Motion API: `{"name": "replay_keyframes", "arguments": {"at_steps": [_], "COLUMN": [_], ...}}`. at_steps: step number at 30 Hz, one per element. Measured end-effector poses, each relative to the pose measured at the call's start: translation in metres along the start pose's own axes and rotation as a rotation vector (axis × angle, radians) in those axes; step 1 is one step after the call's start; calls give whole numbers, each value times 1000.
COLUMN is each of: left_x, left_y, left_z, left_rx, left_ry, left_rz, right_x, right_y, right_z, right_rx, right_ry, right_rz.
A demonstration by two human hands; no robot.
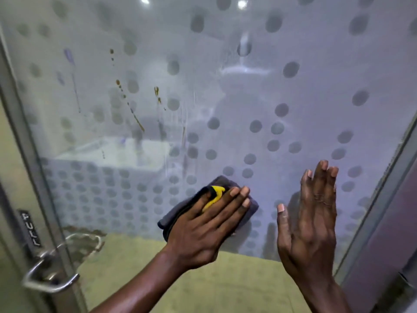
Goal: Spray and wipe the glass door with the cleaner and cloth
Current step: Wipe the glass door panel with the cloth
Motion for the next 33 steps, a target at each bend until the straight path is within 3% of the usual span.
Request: {"name": "replay_keyframes", "arguments": {"at_steps": [3, 10, 15, 19, 22, 29, 33], "left_x": [-28, -93, -35, 37, 34, -35, -63], "left_y": [30, 96, 48, -8, -9, 79, 110], "left_z": [-31, -128, -79, -9, -7, -117, -163], "left_rx": [85, 309, 238, 2, -39, 222, 290], "left_ry": [15, 230, 194, 93, 16, 89, 152], "left_rz": [39, 60, 79, 52, 81, 144, 96], "right_x": [-1, -1, 0, 4, 3, 2, 2], "right_y": [0, 1, 4, 6, 8, 10, 13], "right_z": [2, 2, 1, 2, 1, 2, 1], "right_rx": [4, 2, -2, -17, -29, -25, -33], "right_ry": [-13, -14, -13, 2, -4, -22, -15], "right_rz": [-15, -24, -33, -15, -23, -55, -44]}}
Point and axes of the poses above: each hand's wrist, its own z-axis away from the middle knuckle, its own y-axis out of the back of the hand, x = y × z, the point moved 1 cm from there along -z, towards the middle knuckle, and after that the axes turned 14 degrees about -x, right-handed, at the moved point
